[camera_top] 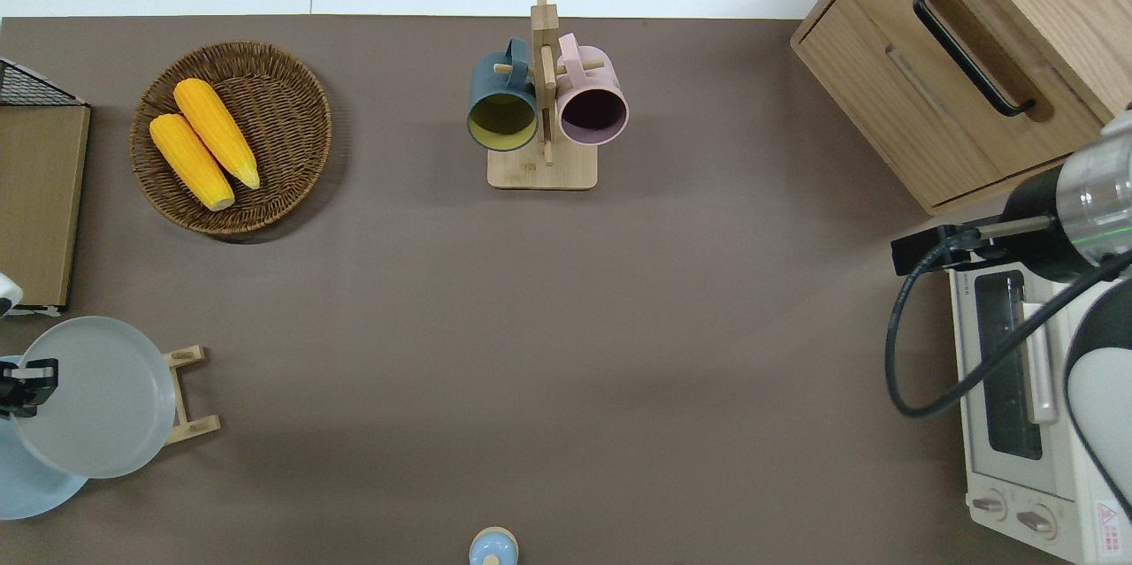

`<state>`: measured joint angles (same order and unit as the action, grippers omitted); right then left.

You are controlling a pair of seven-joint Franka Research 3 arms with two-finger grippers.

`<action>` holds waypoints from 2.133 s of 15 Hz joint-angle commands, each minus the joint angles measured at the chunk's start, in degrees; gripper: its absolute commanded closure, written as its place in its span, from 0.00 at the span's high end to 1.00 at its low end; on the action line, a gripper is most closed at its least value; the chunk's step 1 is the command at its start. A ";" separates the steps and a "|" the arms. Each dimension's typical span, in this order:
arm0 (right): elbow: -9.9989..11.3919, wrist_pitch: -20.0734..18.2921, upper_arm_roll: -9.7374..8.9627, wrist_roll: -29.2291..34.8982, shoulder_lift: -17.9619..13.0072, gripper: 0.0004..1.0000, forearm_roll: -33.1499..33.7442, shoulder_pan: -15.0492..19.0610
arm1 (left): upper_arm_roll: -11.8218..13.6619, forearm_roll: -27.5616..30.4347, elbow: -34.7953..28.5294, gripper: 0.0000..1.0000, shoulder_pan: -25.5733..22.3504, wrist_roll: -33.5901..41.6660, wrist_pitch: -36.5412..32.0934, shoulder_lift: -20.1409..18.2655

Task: Pick gray plate from low plate rack and place it on table with left arm
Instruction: 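Lift the gray plate out of the rack with the left gripper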

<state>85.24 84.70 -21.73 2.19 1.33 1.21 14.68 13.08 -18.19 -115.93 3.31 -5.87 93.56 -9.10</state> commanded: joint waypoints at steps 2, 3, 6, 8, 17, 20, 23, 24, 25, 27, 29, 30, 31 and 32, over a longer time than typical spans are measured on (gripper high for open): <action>-0.60 -0.94 -1.39 0.80 -0.10 0.98 0.19 1.49 | -0.17 6.65 3.07 0.00 0.47 -1.16 -1.90 -0.31; -0.60 -0.94 -1.39 0.80 -0.10 0.98 0.19 1.49 | -0.16 8.50 3.42 0.00 0.47 -1.07 -1.89 -0.31; -0.60 -0.94 -1.39 0.80 -0.10 0.98 0.11 1.49 | -0.16 14.03 3.52 0.00 0.03 -1.07 -1.89 -0.31; -0.60 -0.94 -1.39 0.80 -0.10 0.98 0.19 1.49 | -0.16 18.43 4.04 0.00 -0.32 -1.07 -1.89 0.13; -0.60 -0.94 -1.39 0.80 -0.10 0.98 0.19 1.49 | -0.95 27.40 3.18 0.00 0.38 -2.92 -1.55 -0.48; -0.60 -0.94 -1.39 0.80 -0.10 0.98 0.11 1.49 | -1.66 29.00 -2.79 0.00 0.47 -2.92 4.41 -3.20; -0.60 -0.94 -1.39 0.80 -0.10 0.98 0.11 1.49 | -2.62 29.00 -6.67 0.00 0.56 -3.09 8.12 -4.79; -0.60 -0.94 -1.39 0.80 -0.10 0.98 0.11 1.49 | -2.80 29.00 -7.55 0.00 0.56 -2.92 8.82 -4.79; -0.60 -0.94 -1.39 0.80 -0.10 0.98 0.19 1.49 | -2.89 29.00 -8.86 0.00 0.56 -2.92 10.22 -4.96; -0.60 -0.94 -1.39 0.80 -0.10 0.98 0.11 1.49 | -3.68 28.91 -12.11 0.00 0.56 -2.74 13.56 -5.40; -0.60 -0.94 -1.39 0.80 -0.10 0.98 0.11 1.49 | -3.94 28.91 -15.02 0.00 0.56 -2.39 16.20 -5.93; -0.60 -0.94 -1.39 0.80 -0.10 0.98 0.19 1.49 | -4.03 28.91 -16.33 0.00 0.56 -2.13 17.17 -6.19; -0.60 -0.94 -1.39 0.80 -0.10 0.98 0.19 1.49 | -4.03 28.82 -17.48 0.00 0.56 -1.87 18.05 -6.28; -0.60 -0.94 -1.47 0.80 -0.10 0.98 0.11 1.49 | -4.03 28.91 -18.53 0.00 0.56 -1.86 18.93 -6.54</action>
<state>85.24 84.70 -21.73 2.19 1.33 1.21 14.68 8.93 10.25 -128.99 3.46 -7.89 108.64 -12.54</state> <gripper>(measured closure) 0.013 0.877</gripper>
